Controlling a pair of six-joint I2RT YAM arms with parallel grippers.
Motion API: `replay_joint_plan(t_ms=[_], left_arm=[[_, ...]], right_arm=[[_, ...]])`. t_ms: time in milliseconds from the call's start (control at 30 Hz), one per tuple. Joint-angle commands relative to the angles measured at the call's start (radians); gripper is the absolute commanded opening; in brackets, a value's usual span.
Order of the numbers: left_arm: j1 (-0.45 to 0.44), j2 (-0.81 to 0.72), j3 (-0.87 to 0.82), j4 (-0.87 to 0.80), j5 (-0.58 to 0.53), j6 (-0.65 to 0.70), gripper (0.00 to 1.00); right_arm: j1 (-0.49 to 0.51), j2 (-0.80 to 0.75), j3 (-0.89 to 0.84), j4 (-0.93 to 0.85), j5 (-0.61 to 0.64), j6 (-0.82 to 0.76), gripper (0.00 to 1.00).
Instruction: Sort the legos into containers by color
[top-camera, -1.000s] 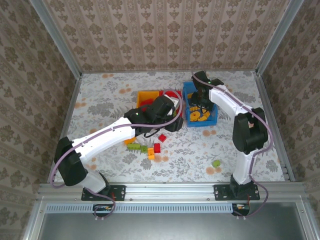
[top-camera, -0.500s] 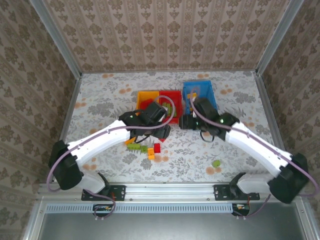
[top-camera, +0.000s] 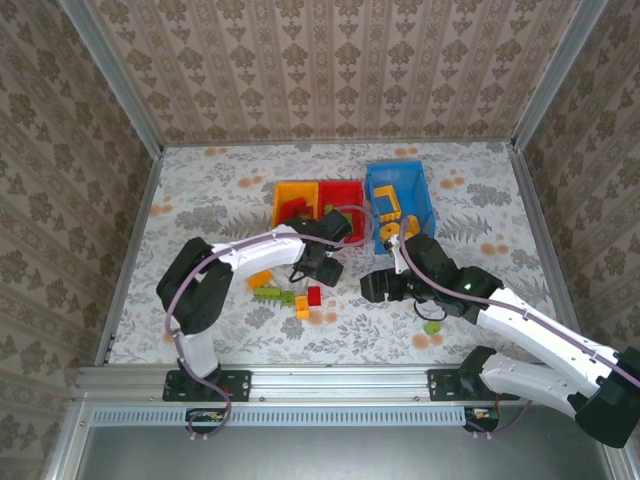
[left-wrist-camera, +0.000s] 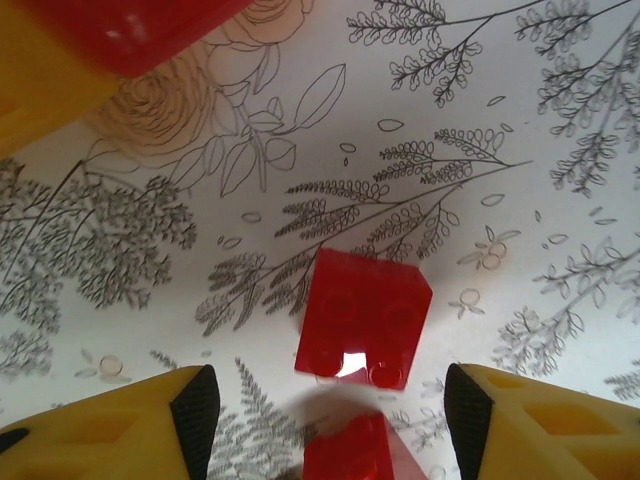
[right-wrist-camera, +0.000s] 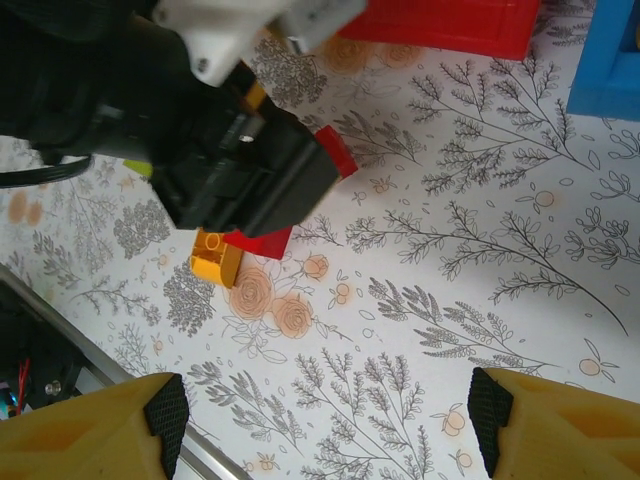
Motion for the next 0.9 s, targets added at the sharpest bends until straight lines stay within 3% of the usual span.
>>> replay_joint_plan(t_ms=[0, 167, 333, 500, 667, 867], left_arm=[[0.0, 0.039, 0.047, -0.015, 0.001, 0.071, 0.65], [0.003, 0.098, 0.084, -0.021, 0.014, 0.083, 0.58], [0.002, 0.121, 0.082, -0.01, 0.035, 0.065, 0.4], [-0.006, 0.104, 0.065, -0.005, 0.015, 0.045, 0.3], [0.015, -0.021, 0.102, -0.07, -0.082, -0.01, 0.27], [0.149, -0.13, 0.153, -0.105, -0.047, -0.071, 0.27]], right_arm=[[0.004, -0.014, -0.012, -0.023, -0.014, 0.017, 0.77], [0.004, -0.009, -0.014, -0.024, -0.015, 0.029, 0.77], [0.004, 0.005, -0.01, -0.023, -0.015, 0.026, 0.77], [0.002, 0.022, 0.001, -0.024, -0.017, 0.019, 0.76], [0.006, 0.041, 0.052, -0.024, -0.012, -0.027, 0.73], [0.047, 0.14, 0.155, 0.059, 0.041, -0.144, 0.72]])
